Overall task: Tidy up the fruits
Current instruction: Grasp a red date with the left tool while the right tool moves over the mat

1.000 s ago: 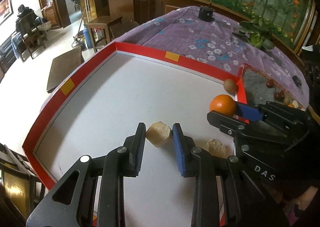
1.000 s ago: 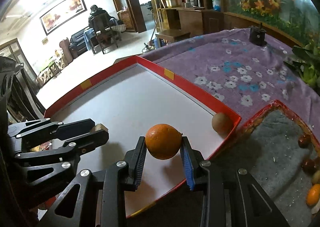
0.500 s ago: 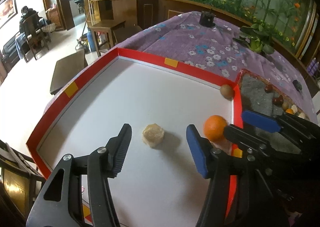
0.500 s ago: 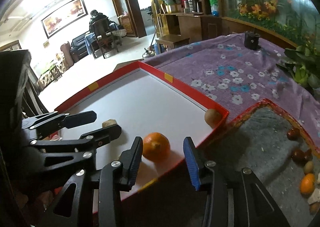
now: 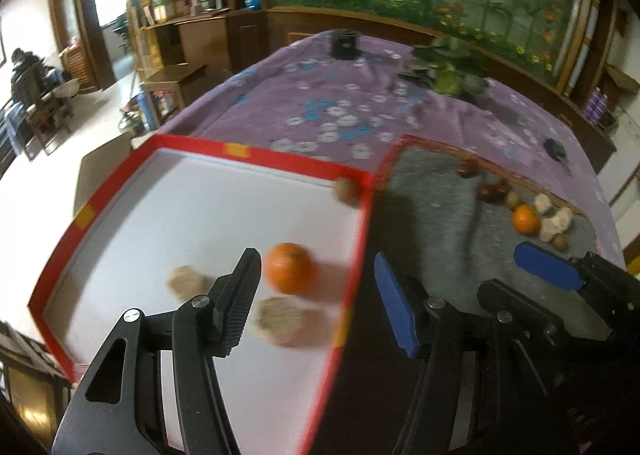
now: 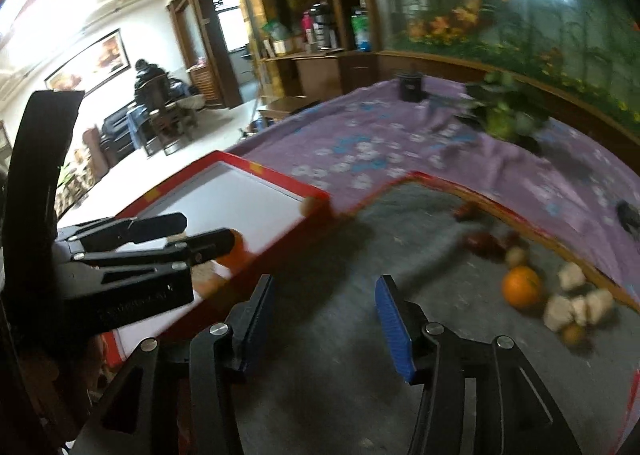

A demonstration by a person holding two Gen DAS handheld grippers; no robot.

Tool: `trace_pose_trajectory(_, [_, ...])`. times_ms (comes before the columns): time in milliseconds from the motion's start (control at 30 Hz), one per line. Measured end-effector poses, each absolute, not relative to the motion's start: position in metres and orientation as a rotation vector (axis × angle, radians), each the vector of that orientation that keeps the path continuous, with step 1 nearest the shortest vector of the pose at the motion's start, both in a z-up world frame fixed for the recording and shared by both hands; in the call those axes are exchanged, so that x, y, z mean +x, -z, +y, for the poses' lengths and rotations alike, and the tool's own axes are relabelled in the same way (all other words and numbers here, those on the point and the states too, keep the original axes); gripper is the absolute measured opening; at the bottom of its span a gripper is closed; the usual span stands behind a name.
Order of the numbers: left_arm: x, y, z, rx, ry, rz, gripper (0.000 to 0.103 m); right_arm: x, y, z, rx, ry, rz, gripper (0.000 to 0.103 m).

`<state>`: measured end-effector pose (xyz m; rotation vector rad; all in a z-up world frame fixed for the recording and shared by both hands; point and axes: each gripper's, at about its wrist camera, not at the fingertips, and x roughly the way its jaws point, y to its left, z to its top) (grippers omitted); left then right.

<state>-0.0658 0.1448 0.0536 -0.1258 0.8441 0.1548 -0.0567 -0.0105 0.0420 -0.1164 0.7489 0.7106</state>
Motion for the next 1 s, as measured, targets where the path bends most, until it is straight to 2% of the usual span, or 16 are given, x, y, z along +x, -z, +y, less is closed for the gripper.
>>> trace_pose_trajectory(567, [-0.003, -0.045, 0.055, -0.104, 0.047, 0.939, 0.059, -0.045, -0.024, -0.15, 0.042, -0.479, 0.783, 0.05])
trace_pose_trajectory(1000, [0.082, -0.037, 0.05, -0.262, 0.003, 1.034, 0.059, -0.03, -0.016, -0.167, 0.089, -0.514, 0.79, 0.05])
